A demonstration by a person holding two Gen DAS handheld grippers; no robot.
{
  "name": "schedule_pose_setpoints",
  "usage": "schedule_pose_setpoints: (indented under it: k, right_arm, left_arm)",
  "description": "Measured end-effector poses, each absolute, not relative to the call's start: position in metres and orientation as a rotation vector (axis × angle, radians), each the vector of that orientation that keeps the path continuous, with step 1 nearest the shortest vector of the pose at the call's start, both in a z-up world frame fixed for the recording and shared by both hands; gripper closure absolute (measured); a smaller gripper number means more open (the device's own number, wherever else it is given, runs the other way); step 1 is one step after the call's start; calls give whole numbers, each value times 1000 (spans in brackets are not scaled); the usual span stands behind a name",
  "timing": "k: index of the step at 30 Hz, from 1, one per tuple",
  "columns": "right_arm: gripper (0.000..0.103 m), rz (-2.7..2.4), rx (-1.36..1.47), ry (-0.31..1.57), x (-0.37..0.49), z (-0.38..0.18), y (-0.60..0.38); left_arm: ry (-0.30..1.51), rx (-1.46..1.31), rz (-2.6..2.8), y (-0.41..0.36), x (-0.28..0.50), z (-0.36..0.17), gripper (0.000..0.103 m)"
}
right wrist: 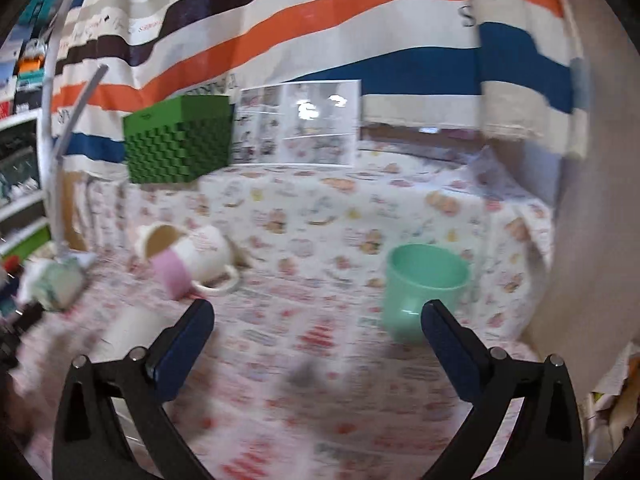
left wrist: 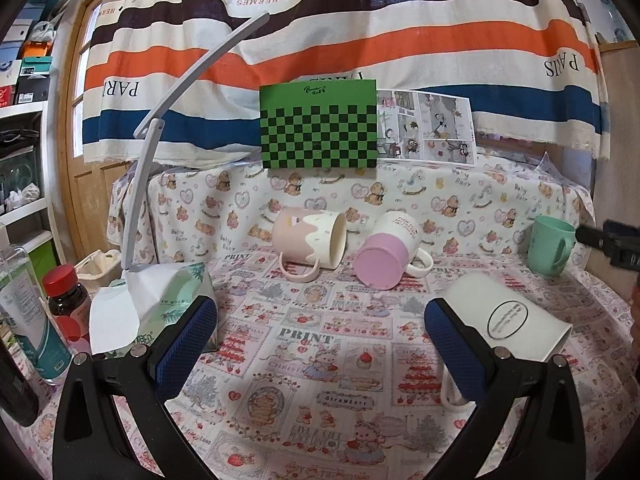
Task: Flip cup upside down
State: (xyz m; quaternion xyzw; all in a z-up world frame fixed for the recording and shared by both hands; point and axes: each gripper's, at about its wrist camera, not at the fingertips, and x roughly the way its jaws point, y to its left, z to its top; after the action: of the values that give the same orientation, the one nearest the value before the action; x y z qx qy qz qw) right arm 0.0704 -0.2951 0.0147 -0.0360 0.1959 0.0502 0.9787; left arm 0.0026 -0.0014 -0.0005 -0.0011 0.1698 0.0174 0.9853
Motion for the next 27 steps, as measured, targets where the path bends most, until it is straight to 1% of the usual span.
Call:
schedule_pose_setpoints:
  k: [2, 6, 12, 15, 19, 25, 27]
  right_arm:
    - [0, 71, -63, 383, 71, 8, -304]
    - [0, 22, -32, 406, 76, 1, -316]
    - [0, -32, -48, 406, 76, -4, -321]
    - [0, -40, -45, 419, 77, -6, -322]
    - [0, -23, -16, 435, 79, -7, -326]
    - [0, -36, -2, 445, 80, -8, -329]
    - [0, -41, -8, 444, 80, -8, -328]
  left_arm:
    - [363, -14, -8, -6, 6, 7, 0]
    - [463, -61, -73, -20, 27, 34, 0]
    - [815, -95, -246, -64, 89, 49, 0]
    - [901, -147, -249, -82, 104, 42, 0]
    - [1020, -195, -213, -97, 125, 19, 0]
    - [1171, -220, -178, -101, 148, -15, 1]
    - [1199, -223, -181, -100, 150, -23, 9]
